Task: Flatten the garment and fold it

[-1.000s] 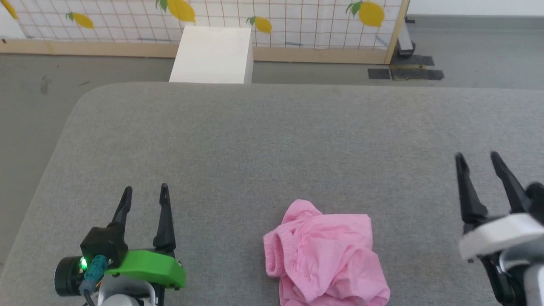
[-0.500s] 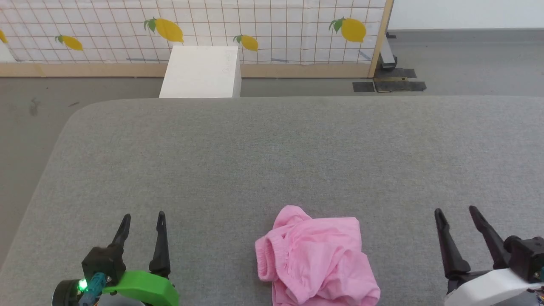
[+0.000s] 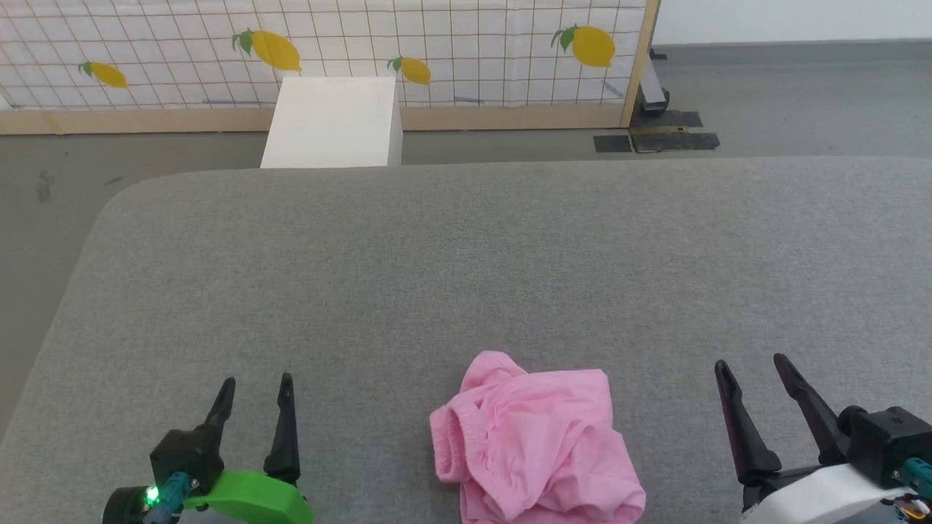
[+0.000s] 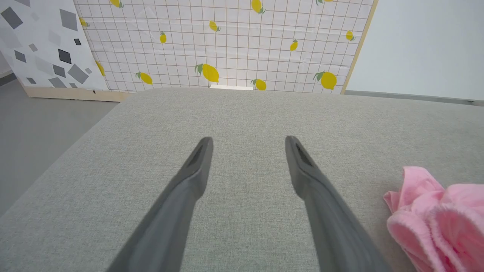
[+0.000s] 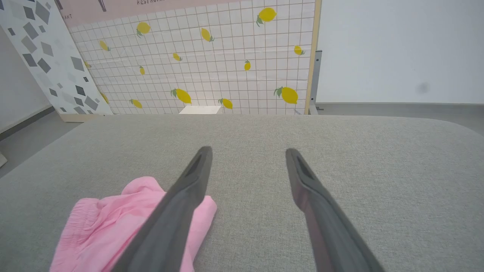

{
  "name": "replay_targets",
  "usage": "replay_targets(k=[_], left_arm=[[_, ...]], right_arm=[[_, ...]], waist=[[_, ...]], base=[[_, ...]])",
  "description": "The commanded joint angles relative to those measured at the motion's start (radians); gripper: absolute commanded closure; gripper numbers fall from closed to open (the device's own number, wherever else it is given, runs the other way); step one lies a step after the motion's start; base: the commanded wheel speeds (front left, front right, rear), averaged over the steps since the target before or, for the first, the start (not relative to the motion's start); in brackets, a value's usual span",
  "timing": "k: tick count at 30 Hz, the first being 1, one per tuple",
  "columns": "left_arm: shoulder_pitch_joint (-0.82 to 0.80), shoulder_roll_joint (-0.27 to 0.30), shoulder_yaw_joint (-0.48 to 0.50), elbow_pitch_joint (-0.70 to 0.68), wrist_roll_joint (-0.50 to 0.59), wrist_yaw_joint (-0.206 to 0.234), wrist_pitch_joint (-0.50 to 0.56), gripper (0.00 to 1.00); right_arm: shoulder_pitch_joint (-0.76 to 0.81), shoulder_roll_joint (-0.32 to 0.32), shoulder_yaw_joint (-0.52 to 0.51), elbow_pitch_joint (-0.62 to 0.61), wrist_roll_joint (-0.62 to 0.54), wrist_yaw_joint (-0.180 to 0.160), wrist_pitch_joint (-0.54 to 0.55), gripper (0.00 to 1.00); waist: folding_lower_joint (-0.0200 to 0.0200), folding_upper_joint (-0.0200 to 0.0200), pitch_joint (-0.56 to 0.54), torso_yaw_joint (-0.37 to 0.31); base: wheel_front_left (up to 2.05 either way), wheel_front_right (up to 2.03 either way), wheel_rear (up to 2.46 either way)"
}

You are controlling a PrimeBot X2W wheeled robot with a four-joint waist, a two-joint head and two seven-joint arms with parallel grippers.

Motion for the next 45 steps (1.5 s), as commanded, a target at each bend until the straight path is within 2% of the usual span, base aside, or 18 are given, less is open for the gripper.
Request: replay_targets(k=[1,8,14,20,23,26,29,35,41,44,45], left_arm=[[0.001,-0.005,0.002,0.002,0.004,-0.005,-0.005,0.00],[-0.009,-0.015,0.018,-0.006,0.008,-0.009,-0.005,0.00],[-0.030,-0.038,0.046,-0.026,0.024,-0.013,-0.005,0.00],[-0.044,-0.073,0.064,-0.027,0.045,-0.030,-0.005,0.00],[-0.044,-0.090,0.071,-0.024,0.056,-0.040,-0.005,0.00],[-0.049,-0.106,0.076,-0.018,0.064,-0.051,-0.005,0.00],[-0.054,-0.120,0.086,-0.014,0.072,-0.062,-0.005,0.00],[-0.063,-0.143,0.106,-0.005,0.092,-0.083,-0.005,0.00],[-0.076,-0.155,0.115,0.005,0.109,-0.103,-0.005,0.00],[-0.082,-0.159,0.119,0.008,0.117,-0.111,-0.005,0.00],[-0.084,-0.161,0.120,0.009,0.118,-0.113,-0.005,0.00]], right_arm=[[0.013,0.005,0.001,-0.004,-0.003,-0.002,0.004,0.00],[-0.005,0.012,0.007,0.004,0.017,-0.002,0.020,0.00],[-0.074,-0.023,-0.085,0.077,0.129,-0.002,0.126,0.00],[-0.118,-0.102,-0.187,0.243,0.286,-0.002,0.327,0.00],[-0.129,-0.114,-0.226,0.339,0.393,-0.002,0.468,0.00],[-0.146,-0.087,-0.255,0.428,0.494,-0.002,0.612,0.00],[-0.179,-0.037,-0.252,0.484,0.598,-0.002,0.721,0.00],[-0.254,0.021,-0.228,0.578,0.855,-0.002,0.830,0.00],[-0.331,0.027,-0.157,0.675,1.059,-0.002,0.824,0.00],[-0.357,0.028,-0.100,0.722,1.082,-0.002,0.809,0.00],[-0.362,0.028,-0.083,0.735,1.072,-0.002,0.809,0.06]], waist=[[0.0000,0.0066,0.002,-0.001],[0.0000,0.0066,0.017,-0.012],[0.0000,0.0066,0.039,-0.002],[0.0000,0.0066,0.042,0.033],[0.0000,0.0066,0.043,0.050],[0.0000,0.0066,0.046,0.065],[0.0000,0.0066,0.053,0.074],[0.0000,0.0066,0.070,0.084],[0.0000,0.0066,0.085,0.094],[0.0000,0.0066,0.093,0.100],[0.0000,0.0066,0.095,0.101]], base=[[0.00,0.00,0.00],[0.00,0.00,0.00],[0.00,0.00,0.00],[0.00,0.00,0.00],[0.00,0.00,0.00],[0.00,0.00,0.00],[0.00,0.00,0.00],[0.00,0.00,0.00],[0.00,0.00,0.00],[0.00,0.00,0.00],[0.00,0.00,0.00]])
